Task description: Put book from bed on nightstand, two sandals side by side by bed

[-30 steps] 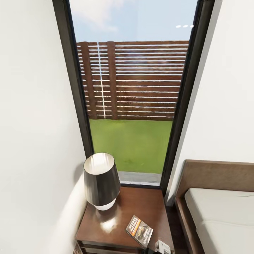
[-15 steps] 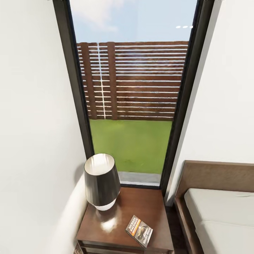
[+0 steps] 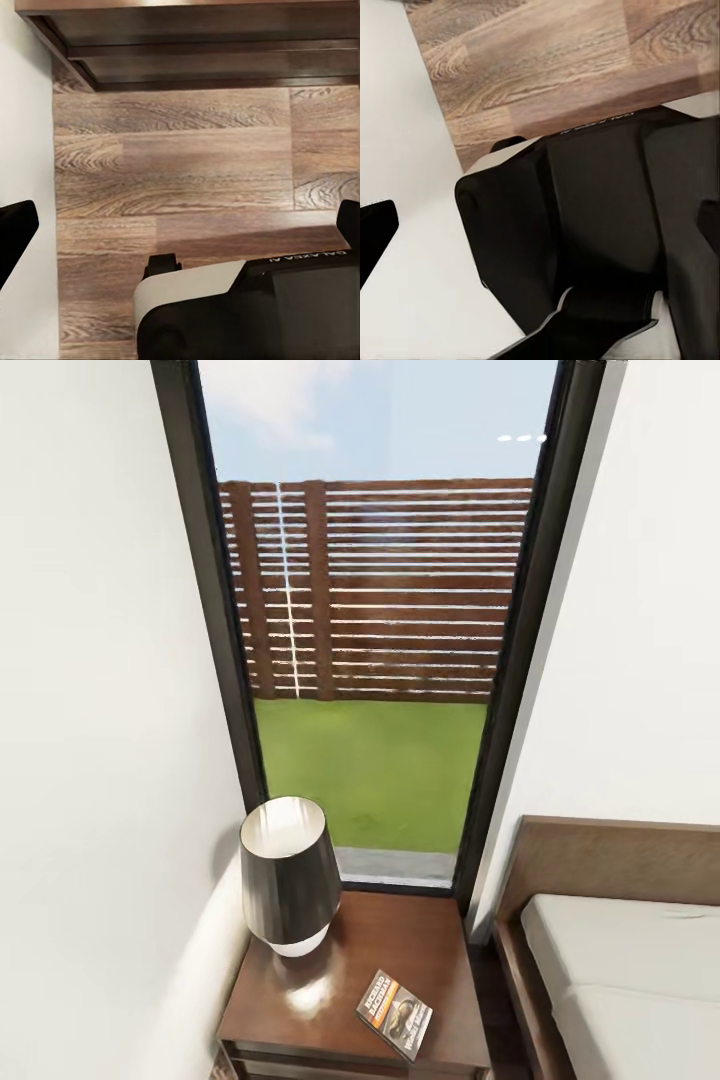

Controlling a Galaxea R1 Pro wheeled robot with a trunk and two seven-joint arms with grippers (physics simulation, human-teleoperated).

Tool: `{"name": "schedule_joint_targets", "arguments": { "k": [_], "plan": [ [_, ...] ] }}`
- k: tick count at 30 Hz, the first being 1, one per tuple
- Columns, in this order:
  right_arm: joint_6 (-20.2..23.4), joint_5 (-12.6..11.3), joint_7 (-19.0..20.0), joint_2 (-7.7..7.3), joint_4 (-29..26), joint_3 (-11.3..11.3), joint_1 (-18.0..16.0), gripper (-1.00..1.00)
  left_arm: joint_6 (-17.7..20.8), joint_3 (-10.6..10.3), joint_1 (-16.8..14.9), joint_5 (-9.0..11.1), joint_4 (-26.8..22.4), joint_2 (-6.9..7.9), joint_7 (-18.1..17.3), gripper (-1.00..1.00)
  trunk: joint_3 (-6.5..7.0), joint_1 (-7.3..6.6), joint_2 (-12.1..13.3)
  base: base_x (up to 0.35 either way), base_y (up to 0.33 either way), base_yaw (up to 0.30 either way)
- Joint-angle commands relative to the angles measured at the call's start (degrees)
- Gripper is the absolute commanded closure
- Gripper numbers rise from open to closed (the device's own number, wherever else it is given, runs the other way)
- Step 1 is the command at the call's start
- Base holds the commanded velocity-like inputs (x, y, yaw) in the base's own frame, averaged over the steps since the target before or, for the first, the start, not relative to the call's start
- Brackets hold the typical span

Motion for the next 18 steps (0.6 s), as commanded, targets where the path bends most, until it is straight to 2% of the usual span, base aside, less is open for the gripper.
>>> {"name": "schedule_joint_targets", "arguments": {
  "k": [1,12,18],
  "plan": [
    [0.2,-0.3,0.1,-0.14,0.1,-0.5,0.2,-1.00,-0.2,-0.5,0.3,0.3,0.0,-0.01,0.3,-1.00,0.08,-0.20,0.3,0.000,0.000,0.000],
    [0.3,-0.3,0.1,-0.75,0.1,-0.5,2.2,-1.00,-0.1,-0.5,2.2,0.4,0.8,0.16,0.5,-1.00,2.05,-2.61,4.7,0.000,0.000,0.000],
    [0.3,-0.4,0.1,-0.83,0.1,-0.5,2.5,-1.00,0.0,-0.5,2.7,0.5,1.1,0.33,0.6,-1.00,2.05,-2.62,4.7,0.000,0.000,0.000]
  ]
}}
